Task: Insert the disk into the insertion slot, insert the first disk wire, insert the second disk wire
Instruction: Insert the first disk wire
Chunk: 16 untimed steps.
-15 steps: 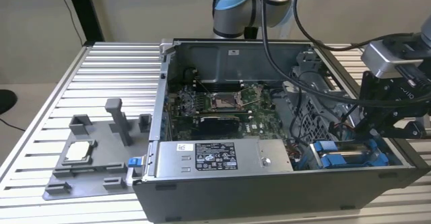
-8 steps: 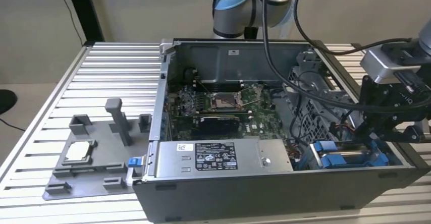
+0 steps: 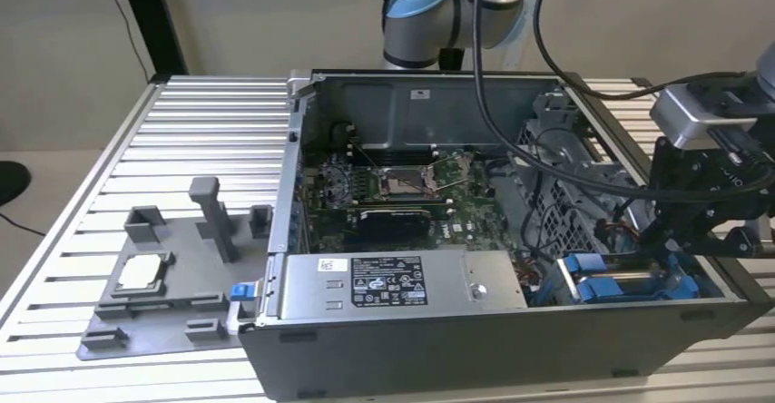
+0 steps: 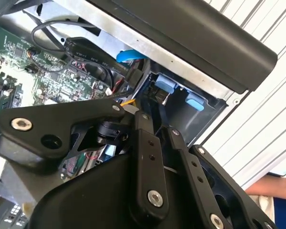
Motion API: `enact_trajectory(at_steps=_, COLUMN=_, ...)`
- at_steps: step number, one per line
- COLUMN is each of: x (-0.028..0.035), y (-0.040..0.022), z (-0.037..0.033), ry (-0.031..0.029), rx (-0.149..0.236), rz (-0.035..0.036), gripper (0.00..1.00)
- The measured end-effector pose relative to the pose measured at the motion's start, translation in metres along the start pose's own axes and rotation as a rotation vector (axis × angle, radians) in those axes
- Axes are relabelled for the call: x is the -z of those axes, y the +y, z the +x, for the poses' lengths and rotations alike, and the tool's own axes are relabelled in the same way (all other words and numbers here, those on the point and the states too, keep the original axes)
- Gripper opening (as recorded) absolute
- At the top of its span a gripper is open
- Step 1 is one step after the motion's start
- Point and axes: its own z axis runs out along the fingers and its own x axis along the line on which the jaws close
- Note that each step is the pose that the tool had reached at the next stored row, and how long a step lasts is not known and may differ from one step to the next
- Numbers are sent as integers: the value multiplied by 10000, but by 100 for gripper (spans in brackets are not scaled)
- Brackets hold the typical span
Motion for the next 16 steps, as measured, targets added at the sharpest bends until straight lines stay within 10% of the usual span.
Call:
enact_trajectory(at_steps=3, x=-1, y=-2, z=-1, ry=22, rx=-21, rz=-340, gripper=0)
enact_trajectory(at_steps=16, x=-13, y=-65, z=-5, ry=26, rx=-23, rz=-370, gripper=0)
